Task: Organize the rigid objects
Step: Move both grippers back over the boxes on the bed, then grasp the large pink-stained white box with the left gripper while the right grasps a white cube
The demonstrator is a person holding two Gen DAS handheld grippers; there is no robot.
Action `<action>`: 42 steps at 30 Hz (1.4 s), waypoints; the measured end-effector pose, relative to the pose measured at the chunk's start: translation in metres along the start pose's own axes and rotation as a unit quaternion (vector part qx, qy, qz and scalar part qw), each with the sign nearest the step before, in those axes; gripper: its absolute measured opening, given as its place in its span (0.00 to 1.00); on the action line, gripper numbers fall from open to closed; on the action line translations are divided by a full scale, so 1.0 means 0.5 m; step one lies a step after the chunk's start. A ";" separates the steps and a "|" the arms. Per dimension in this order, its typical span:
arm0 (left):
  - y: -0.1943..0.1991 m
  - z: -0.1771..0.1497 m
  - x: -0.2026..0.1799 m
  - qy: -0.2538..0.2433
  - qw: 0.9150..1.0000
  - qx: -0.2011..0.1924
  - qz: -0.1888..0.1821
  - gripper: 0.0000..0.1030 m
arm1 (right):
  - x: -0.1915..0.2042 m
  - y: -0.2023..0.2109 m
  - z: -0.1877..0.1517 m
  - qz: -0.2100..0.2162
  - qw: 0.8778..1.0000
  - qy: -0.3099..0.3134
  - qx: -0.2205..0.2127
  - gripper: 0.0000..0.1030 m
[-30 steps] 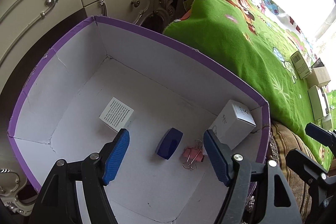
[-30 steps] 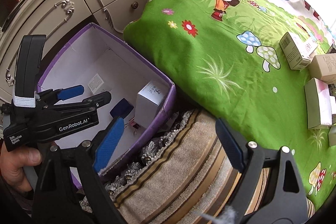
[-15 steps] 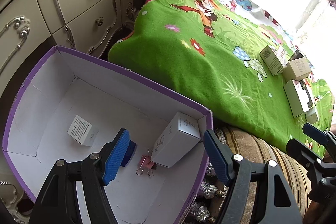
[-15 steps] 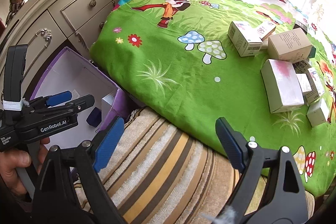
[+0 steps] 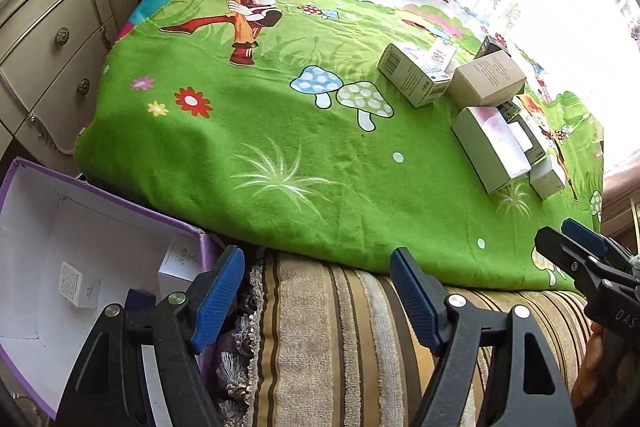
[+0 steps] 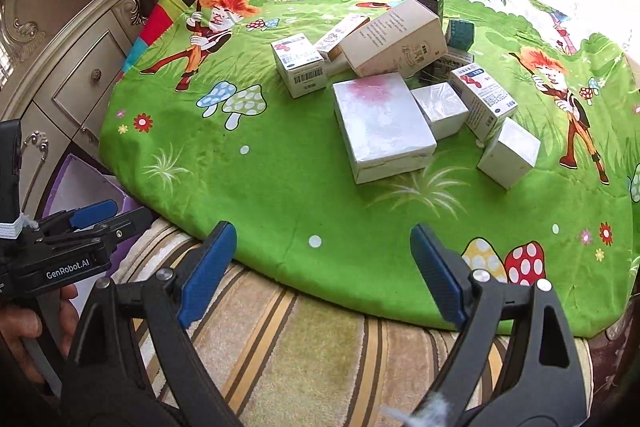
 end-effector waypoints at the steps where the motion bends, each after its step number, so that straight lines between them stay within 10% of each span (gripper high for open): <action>1: -0.003 0.003 -0.013 -0.006 1.000 0.002 0.000 0.74 | -0.017 0.001 0.002 -0.002 1.000 -0.009 -0.001 0.88; 20: -0.057 0.046 -0.222 -0.060 0.997 0.013 -0.043 0.78 | -0.256 -0.014 0.056 -0.080 0.986 -0.142 -0.039 0.88; 32: -0.090 0.118 -0.302 0.003 0.998 -0.015 -0.069 0.82 | -0.291 -0.086 0.093 -0.117 0.977 -0.175 -0.023 0.88; 42: -0.135 0.138 -0.380 0.003 0.999 -0.006 -0.040 0.85 | -0.332 -0.109 0.066 -0.096 0.974 -0.206 -0.015 0.44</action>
Point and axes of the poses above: each gripper's, at about its wrist camera, not at the fingertips, and y roughly against the way its jaws point, x to its left, z to its top, the point moved 1 cm from there along -y, roughly the way its jaws point, and after that the axes turned 1 degree about -y, right-handed, at the moved point
